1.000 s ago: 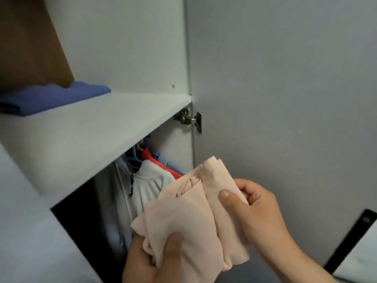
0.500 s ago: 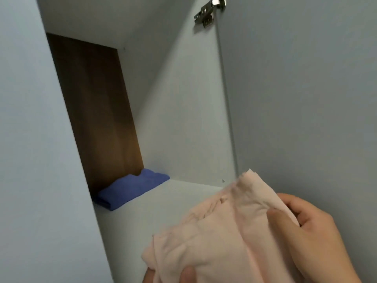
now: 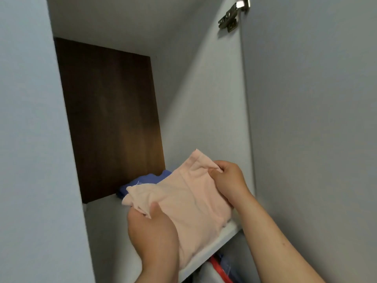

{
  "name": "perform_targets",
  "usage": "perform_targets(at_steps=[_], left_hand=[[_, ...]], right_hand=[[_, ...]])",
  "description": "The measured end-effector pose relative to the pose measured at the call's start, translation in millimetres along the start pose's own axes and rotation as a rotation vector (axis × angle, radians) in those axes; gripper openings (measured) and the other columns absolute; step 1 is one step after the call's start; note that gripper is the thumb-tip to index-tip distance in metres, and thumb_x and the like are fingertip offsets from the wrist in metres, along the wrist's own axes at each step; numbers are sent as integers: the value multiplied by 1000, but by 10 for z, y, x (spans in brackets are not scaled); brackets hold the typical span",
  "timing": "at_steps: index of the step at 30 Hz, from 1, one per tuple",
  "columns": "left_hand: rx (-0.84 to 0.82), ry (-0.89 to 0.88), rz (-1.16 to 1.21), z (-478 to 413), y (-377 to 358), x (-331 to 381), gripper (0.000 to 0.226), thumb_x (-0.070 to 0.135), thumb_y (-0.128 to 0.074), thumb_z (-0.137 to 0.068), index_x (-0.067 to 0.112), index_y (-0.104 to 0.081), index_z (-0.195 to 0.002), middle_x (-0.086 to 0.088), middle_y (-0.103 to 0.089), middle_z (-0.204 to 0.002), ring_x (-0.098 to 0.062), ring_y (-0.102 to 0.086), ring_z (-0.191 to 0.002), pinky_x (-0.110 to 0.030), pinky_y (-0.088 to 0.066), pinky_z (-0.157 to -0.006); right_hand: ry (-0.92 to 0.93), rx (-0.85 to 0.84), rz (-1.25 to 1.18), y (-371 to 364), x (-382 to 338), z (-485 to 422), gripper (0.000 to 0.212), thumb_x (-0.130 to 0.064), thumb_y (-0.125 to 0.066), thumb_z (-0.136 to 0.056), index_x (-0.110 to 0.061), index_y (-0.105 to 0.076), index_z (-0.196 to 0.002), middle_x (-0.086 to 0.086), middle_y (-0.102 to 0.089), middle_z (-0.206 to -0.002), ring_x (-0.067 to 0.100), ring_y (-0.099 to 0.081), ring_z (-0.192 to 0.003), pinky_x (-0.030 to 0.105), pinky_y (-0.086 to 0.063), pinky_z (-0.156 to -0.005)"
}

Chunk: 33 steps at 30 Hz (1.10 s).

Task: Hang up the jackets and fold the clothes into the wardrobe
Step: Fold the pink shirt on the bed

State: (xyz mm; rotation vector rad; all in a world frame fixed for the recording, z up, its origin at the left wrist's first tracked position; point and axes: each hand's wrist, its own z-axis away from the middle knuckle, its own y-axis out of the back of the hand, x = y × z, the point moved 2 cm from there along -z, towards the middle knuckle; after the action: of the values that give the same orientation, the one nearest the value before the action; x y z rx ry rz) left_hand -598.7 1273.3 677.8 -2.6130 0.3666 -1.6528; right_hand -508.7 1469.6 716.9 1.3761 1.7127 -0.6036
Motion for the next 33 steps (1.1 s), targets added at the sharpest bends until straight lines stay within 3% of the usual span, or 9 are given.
perform_targets(at_steps=[2, 5, 9, 13, 15, 18, 20, 24, 33], left_hand=[[50, 121, -115, -70, -141, -8, 22, 22, -52, -96, 11, -58, -115, -12, -64, -105, -37, -60, -98, -33, -39, -74], [23, 265, -293, -238, -179, -188, 40, 26, -60, -91, 8, -56, -127, -15, -62, -124, -38, -58, -108, -35, -42, -80], [-188, 257, -417, -305, -220, -289, 38, 25, -71, -78, 15, -61, -113, -1, -65, -101, -27, -59, -87, -30, -45, -74], [-243, 272, -576, -406, -277, -298, 41, 16, -68, -83, 5, -58, -121, -13, -65, -115, -32, -63, -104, -32, -51, -79], [-213, 287, -555, -461, -322, -296, 32, 8, -60, -88, 0, -59, -119, -18, -64, -116, -33, -63, -107, -31, -49, -77], [-55, 329, -460, -503, -381, -310, 29, 15, -43, -101, 3, -55, -125, -16, -59, -123, -32, -57, -111, -35, -43, -91], [36, 278, -412, -549, -393, -307, 28, 22, -35, -103, 10, -52, -122, -8, -52, -112, -28, -50, -96, -34, -37, -84], [56, 55, -545, -770, -454, -294, 29, 8, -41, -89, 16, -52, -115, -11, -46, -110, -34, -53, -89, -38, -45, -81], [161, 76, -487, -1656, -922, -181, 37, 12, -46, -91, 13, -51, -128, -18, -46, -123, -43, -51, -109, -44, -42, -85]], right_hand=[[-42, 31, -46, -113, 114, -137, 18, -7, -56, -86, -12, -73, -83, 3, -72, -76, 13, -61, -71, 27, -45, -62], [-81, -52, -51, -248, 333, -170, 23, -6, -55, -88, -15, -76, -85, 0, -75, -82, 16, -66, -78, 28, -50, -67], [-84, -93, 84, -239, 466, -193, 20, -18, -54, -88, -10, -65, -74, 8, -67, -74, 26, -59, -70, 29, -41, -59], [-226, -291, 340, -184, 514, -130, 19, -33, -61, -76, -15, -58, -80, -1, -63, -78, 17, -59, -71, 28, -33, -53], [-157, -366, 429, -187, 543, -115, 17, -31, -64, -74, -17, -59, -84, -3, -64, -81, 15, -60, -74, 27, -35, -53], [-23, -377, 419, -195, 577, -110, 25, -25, -63, -81, -26, -53, -104, -10, -61, -95, 12, -58, -86, 24, -39, -62], [36, -351, 309, -245, 553, -153, 31, -21, -60, -85, -30, -49, -112, -12, -61, -103, 12, -58, -93, 27, -43, -70], [96, -220, 176, -439, 464, -355, 40, -20, -61, -90, -29, -48, -126, -9, -57, -118, 16, -55, -107, 30, -40, -81], [173, -277, 352, -1031, 298, -1143, 57, -21, -58, -94, -22, -32, -145, 9, -45, -132, 29, -53, -118, 38, -43, -101]])
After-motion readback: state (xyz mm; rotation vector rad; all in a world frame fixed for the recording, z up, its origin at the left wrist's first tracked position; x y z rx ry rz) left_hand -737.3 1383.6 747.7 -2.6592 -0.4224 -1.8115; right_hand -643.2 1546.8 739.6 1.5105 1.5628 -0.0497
